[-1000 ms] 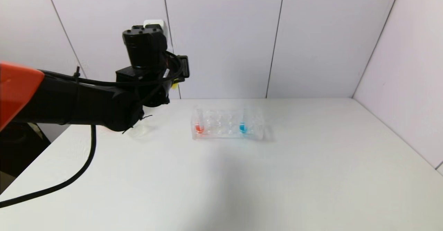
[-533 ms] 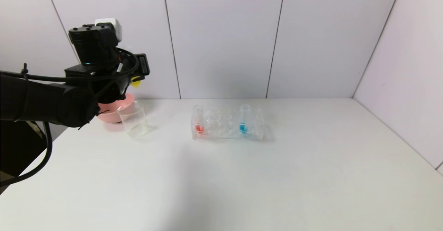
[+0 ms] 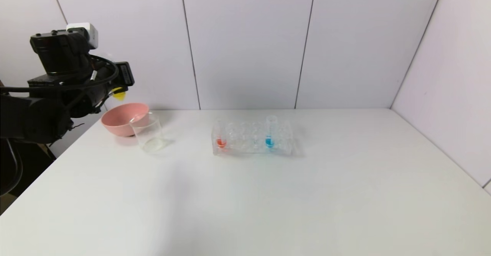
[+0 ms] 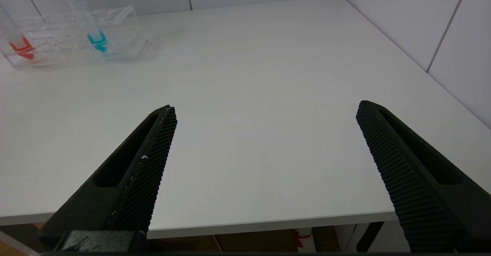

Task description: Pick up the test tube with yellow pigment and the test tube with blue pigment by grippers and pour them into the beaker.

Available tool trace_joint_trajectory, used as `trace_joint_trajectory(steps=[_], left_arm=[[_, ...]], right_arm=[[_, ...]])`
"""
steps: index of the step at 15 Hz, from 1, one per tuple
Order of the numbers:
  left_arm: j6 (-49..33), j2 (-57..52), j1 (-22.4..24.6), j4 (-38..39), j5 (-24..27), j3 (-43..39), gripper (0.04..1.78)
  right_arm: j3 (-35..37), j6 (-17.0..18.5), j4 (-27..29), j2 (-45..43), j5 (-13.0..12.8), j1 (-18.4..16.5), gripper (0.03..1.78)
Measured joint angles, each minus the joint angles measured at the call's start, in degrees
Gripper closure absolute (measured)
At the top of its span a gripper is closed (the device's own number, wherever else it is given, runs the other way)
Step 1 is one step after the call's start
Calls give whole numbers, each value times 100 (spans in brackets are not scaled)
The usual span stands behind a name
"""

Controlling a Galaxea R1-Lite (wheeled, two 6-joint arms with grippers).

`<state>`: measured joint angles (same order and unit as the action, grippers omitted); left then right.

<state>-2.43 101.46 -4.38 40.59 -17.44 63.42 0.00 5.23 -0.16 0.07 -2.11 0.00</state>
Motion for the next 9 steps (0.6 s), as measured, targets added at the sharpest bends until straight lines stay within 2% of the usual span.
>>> trace_joint_trajectory(steps=[6, 9], left_arm=[[0, -108, 807, 2, 571, -228, 128], [1, -105, 912, 2, 629, -278, 128]], right_arm=[[0, 6, 0, 0, -1, -5, 10], [0, 4, 0, 0, 0, -10, 10]])
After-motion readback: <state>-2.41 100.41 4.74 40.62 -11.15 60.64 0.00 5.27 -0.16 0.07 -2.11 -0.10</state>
